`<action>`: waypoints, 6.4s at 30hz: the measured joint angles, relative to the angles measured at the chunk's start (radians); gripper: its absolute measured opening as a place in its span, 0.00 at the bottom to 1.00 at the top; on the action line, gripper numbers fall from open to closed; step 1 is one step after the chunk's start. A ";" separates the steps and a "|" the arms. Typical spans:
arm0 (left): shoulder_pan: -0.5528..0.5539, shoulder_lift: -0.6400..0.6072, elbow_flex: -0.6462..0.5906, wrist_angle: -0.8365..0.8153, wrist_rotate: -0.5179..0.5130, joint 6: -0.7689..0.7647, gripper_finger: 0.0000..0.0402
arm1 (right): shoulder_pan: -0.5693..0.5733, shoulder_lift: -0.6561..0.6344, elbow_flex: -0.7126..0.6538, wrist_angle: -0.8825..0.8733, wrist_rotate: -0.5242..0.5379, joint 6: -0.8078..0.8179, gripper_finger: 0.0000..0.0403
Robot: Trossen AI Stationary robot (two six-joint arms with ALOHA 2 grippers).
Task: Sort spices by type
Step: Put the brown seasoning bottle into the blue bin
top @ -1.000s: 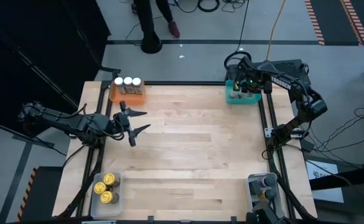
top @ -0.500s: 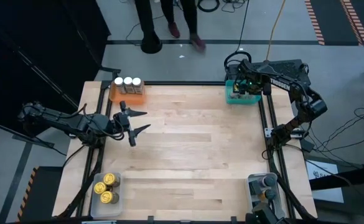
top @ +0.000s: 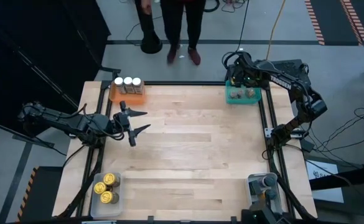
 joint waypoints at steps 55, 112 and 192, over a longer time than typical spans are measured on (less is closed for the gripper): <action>0.001 0.000 0.000 0.081 0.012 0.208 0.62 | -0.104 0.471 0.453 -0.527 0.031 -0.671 0.58; 0.001 0.000 0.000 0.056 0.011 0.243 0.62 | -0.071 0.469 0.290 -0.435 0.082 -0.750 0.61; 0.000 -0.042 0.000 0.065 0.011 0.402 0.62 | -0.127 0.270 0.114 -0.130 -0.028 -0.072 0.45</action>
